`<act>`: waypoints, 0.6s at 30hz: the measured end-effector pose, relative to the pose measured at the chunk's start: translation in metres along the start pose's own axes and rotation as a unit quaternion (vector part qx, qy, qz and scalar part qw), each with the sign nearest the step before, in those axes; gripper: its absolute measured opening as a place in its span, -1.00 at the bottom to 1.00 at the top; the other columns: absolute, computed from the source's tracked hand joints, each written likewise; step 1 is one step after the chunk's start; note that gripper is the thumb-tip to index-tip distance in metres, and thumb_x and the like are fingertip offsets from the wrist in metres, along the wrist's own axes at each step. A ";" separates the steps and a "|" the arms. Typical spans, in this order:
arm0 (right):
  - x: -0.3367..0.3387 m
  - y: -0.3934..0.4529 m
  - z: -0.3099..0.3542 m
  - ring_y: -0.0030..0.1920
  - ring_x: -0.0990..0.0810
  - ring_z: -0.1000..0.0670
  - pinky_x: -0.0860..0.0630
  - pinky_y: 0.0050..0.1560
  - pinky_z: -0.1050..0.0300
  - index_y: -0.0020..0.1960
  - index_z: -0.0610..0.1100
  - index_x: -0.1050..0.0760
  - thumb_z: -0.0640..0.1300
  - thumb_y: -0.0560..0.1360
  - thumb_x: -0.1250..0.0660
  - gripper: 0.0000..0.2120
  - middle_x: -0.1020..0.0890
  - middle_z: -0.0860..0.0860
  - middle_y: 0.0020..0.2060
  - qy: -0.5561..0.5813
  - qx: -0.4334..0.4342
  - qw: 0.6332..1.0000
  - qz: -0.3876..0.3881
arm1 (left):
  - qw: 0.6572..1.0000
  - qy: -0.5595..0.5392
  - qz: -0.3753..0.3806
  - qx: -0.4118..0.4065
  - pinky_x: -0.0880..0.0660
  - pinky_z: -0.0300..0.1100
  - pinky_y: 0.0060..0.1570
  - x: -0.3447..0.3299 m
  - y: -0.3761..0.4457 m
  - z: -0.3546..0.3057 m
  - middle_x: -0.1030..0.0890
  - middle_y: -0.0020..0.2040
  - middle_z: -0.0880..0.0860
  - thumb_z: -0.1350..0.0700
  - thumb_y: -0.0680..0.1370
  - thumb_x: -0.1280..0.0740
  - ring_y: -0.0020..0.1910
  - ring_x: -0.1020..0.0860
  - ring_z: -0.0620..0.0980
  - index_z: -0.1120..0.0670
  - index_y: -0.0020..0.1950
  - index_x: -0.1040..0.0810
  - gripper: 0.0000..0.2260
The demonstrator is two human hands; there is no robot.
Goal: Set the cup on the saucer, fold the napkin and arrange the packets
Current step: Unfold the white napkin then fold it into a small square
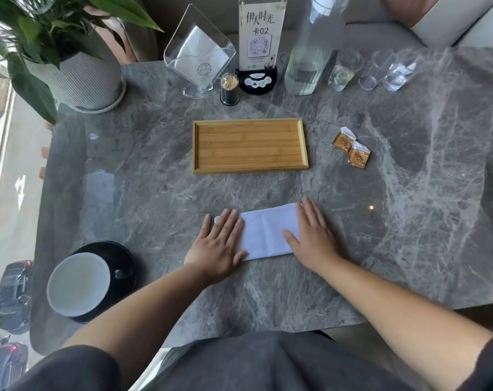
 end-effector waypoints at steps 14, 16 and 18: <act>0.002 0.009 -0.033 -0.32 -0.52 0.07 -0.34 -0.42 0.21 -0.07 -0.14 -0.52 -0.09 0.49 -0.37 -0.88 -0.61 -0.05 -0.17 0.445 -0.360 0.804 0.164 | 1.000 0.006 -0.018 0.017 -0.16 0.17 0.36 0.016 -0.002 -0.003 -0.14 0.56 0.11 -0.30 0.57 0.08 0.50 -0.14 0.15 0.11 0.53 -0.14 -0.33; 0.011 0.019 -0.032 -0.34 -0.51 0.08 -0.37 -0.40 0.22 -0.17 -0.09 -0.48 -0.13 0.48 -0.38 -0.90 -0.57 -0.01 -0.26 0.453 -0.354 0.799 0.175 | 0.998 -0.019 -0.047 0.045 -0.32 0.10 0.17 0.026 -0.005 -0.006 -0.33 0.46 0.11 -0.26 0.55 -0.06 0.35 -0.34 0.19 0.08 0.45 -0.30 -0.41; 0.022 0.040 -0.028 -0.31 -0.46 0.04 -0.33 -0.38 0.18 -0.23 -0.11 -0.46 -0.15 0.45 -0.39 -0.87 -0.52 -0.01 -0.30 0.393 -0.291 0.857 0.164 | 0.994 -0.049 -0.060 0.077 -0.35 0.03 0.02 0.030 -0.009 -0.011 -0.43 0.34 0.08 -0.19 0.53 -0.14 0.19 -0.41 0.17 0.04 0.35 -0.38 -0.53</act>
Point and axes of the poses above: each hand's wrist, its own y-axis towards the middle knuckle, its own x-axis out of the back of the hand, z = x × y, the point moved 7 cm from there along y, towards the middle knuckle
